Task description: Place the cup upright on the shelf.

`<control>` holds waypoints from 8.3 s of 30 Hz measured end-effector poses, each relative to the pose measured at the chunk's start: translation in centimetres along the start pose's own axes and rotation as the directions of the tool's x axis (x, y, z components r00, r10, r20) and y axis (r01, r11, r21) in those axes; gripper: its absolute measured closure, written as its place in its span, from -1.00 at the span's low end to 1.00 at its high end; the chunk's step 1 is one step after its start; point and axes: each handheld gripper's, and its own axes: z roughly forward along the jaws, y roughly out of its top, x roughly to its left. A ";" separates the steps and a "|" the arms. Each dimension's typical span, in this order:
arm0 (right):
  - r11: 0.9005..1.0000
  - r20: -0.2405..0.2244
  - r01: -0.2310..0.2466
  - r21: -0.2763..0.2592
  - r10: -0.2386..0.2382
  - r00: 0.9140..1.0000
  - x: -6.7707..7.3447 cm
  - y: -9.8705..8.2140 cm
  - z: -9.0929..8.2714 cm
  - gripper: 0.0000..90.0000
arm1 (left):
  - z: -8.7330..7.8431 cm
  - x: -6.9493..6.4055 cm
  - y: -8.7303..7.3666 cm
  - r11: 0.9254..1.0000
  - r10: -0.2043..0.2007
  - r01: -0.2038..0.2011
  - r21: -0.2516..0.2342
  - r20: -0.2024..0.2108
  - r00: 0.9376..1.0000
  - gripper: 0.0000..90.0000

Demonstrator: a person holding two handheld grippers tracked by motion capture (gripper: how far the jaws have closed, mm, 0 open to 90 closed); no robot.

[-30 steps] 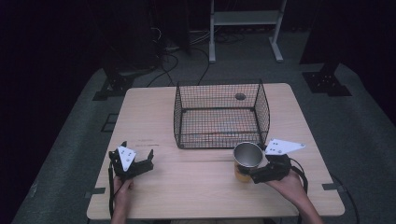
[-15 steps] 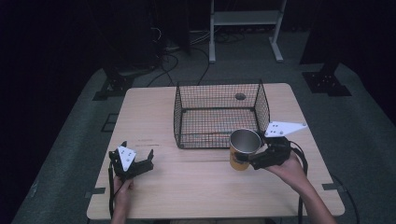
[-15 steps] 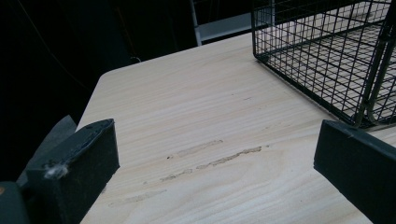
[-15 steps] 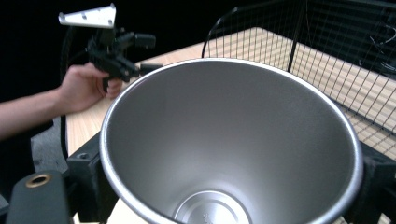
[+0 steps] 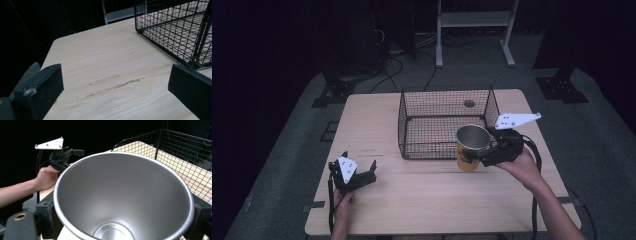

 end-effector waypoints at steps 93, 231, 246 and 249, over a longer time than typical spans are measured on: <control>0.980 0.013 -0.134 0.148 0.134 0.991 -13.1 3.6 15.2 -0.75 | -0.1 0.2 0.0 1.000 -0.015 0.015 -0.008 0.009 1.000 -1.00; 0.993 0.038 -0.077 0.086 0.074 0.997 -9.2 2.8 6.7 -0.95 | 0.0 0.1 0.0 1.000 -0.006 0.006 -0.004 0.006 1.000 -1.00; 0.994 0.033 -0.069 0.087 0.066 0.997 -7.8 2.1 5.1 -0.95 | 0.0 0.1 0.0 1.000 -0.006 0.006 -0.005 0.006 1.000 -1.00; 0.994 0.036 -0.069 0.089 0.066 0.997 -7.6 1.7 4.9 -0.95 | 0.0 0.1 0.0 1.000 -0.005 0.005 -0.003 0.006 1.000 -1.00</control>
